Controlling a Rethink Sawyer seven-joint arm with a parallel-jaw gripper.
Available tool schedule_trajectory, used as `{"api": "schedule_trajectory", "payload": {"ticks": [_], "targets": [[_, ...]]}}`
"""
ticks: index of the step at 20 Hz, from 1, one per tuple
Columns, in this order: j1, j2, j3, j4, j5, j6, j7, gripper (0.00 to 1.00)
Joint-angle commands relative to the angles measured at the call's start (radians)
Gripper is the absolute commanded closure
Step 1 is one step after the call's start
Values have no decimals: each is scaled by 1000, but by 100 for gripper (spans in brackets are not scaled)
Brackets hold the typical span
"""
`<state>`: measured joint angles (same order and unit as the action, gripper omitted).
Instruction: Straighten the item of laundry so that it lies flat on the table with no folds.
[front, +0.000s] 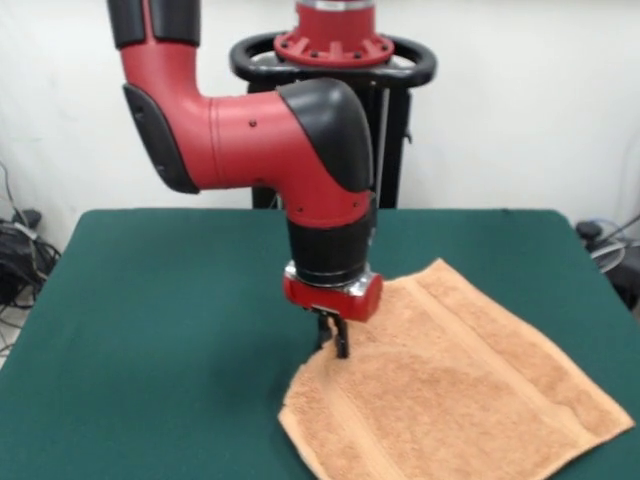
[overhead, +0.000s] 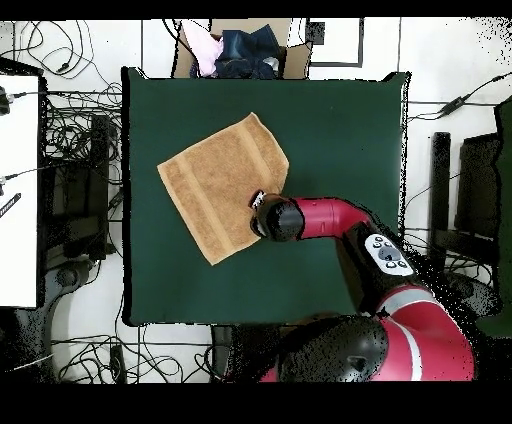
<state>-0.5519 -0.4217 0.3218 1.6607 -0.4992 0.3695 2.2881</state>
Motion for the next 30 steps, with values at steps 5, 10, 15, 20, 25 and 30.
{"api": "schedule_trajectory", "payload": {"ticks": [5, 10, 15, 20, 25, 30], "targets": [[-45, 18, -97, 112, -167, 176, -205, 100], [-25, 7, -120, 152, -206, 159, -189, 100], [-21, -1, -124, 189, -259, 143, -209, 100], [-15, -15, -131, 209, -314, 146, -215, 100], [-15, -20, -128, 219, -349, 140, -203, 100], [-13, -26, -133, 236, -373, 120, -185, 100]]}}
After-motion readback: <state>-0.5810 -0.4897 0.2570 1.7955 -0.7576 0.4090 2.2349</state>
